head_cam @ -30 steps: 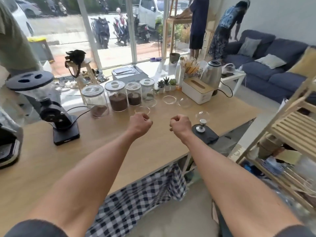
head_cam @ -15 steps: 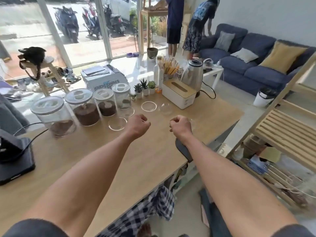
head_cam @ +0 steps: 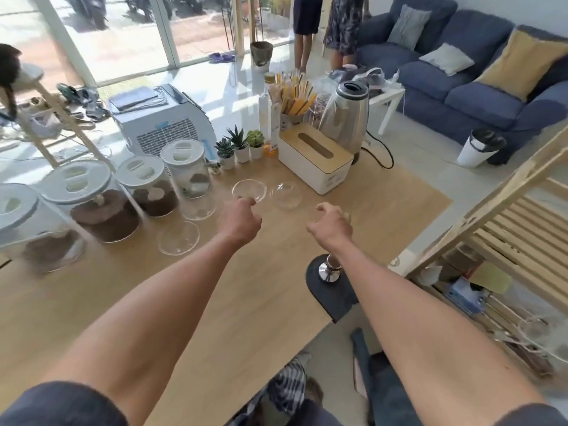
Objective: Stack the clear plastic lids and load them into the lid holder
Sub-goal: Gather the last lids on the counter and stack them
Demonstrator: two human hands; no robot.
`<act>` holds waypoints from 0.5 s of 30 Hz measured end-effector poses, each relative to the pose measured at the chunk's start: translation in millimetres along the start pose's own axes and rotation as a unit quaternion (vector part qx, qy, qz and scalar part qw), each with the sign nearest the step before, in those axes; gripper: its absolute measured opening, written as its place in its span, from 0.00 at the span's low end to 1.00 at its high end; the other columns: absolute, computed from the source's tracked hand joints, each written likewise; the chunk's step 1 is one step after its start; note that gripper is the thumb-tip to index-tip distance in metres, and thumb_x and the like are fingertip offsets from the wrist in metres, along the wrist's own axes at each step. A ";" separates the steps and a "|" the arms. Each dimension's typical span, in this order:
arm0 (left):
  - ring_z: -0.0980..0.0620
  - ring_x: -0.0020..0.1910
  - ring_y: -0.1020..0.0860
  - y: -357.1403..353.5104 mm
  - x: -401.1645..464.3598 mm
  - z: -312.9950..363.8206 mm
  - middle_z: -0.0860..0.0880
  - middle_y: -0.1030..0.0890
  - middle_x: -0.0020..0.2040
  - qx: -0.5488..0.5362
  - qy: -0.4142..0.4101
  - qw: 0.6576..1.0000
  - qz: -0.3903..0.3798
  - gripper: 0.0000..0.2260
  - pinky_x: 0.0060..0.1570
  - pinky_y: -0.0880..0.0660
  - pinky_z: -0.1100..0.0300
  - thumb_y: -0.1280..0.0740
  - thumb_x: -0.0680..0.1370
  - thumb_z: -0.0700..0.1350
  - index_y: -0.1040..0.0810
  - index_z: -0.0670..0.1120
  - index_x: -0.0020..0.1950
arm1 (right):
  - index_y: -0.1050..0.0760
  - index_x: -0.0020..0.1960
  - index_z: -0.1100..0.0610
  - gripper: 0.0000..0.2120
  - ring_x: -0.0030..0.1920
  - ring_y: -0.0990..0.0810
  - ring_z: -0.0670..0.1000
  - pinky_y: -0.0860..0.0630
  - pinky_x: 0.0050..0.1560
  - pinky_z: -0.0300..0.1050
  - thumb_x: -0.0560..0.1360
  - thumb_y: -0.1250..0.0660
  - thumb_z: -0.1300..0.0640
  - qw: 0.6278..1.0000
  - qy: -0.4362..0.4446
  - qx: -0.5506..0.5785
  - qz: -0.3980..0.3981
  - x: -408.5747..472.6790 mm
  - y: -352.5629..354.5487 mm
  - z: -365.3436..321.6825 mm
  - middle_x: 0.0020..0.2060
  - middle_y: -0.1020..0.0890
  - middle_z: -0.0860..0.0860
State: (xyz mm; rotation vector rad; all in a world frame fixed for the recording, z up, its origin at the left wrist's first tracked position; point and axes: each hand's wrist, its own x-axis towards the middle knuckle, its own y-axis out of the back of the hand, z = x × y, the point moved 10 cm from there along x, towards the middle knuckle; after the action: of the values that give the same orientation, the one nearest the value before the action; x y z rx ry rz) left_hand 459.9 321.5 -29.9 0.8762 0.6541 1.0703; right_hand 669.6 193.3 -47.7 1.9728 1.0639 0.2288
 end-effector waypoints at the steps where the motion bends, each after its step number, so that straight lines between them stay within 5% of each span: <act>1: 0.41 0.68 0.26 -2.9 5.9 1.7 0.44 0.23 0.70 0.027 -0.003 1.000 0.008 0.20 0.65 0.28 0.48 0.32 0.78 0.45 0.22 0.46 0.71 | 0.30 0.76 0.51 0.30 0.76 0.36 0.58 0.32 0.73 0.56 0.75 0.28 0.53 0.999 -0.005 -0.031 -0.011 7.3 -2.5 6.2 0.74 0.29 0.53; 6: 0.41 0.72 0.31 -24.5 35.7 5.5 0.45 0.26 0.73 0.152 -0.017 0.988 0.014 0.20 0.67 0.32 0.47 0.35 0.80 0.41 0.24 0.49 0.73 | 0.42 0.83 0.46 0.42 0.82 0.48 0.61 0.42 0.77 0.60 0.74 0.26 0.50 0.991 -0.046 -0.101 -0.077 38.4 -20.9 47.3 0.83 0.44 0.57; 10: 0.42 0.71 0.30 -35.8 54.6 3.3 0.46 0.24 0.70 0.191 -0.002 0.981 0.021 0.22 0.66 0.34 0.48 0.36 0.79 0.38 0.24 0.52 0.72 | 0.36 0.79 0.46 0.34 0.77 0.38 0.62 0.39 0.74 0.60 0.76 0.30 0.48 0.993 -0.034 -0.088 -0.070 57.2 -29.3 58.4 0.76 0.32 0.57; 15: 0.40 0.62 0.24 -48.9 69.5 0.3 0.45 0.20 0.61 0.222 0.001 0.974 0.035 0.21 0.59 0.32 0.49 0.40 0.77 0.34 0.19 0.50 0.65 | 0.33 0.75 0.54 0.36 0.69 0.29 0.59 0.30 0.71 0.58 0.72 0.24 0.44 0.994 0.101 -0.006 -0.036 72.8 -21.3 12.8 0.68 0.24 0.53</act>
State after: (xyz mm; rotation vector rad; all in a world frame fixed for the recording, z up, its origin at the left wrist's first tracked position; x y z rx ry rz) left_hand 507.5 375.7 -74.7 1.2918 0.8890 1.0023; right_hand 708.6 246.1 -87.8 1.9261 1.2579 0.4007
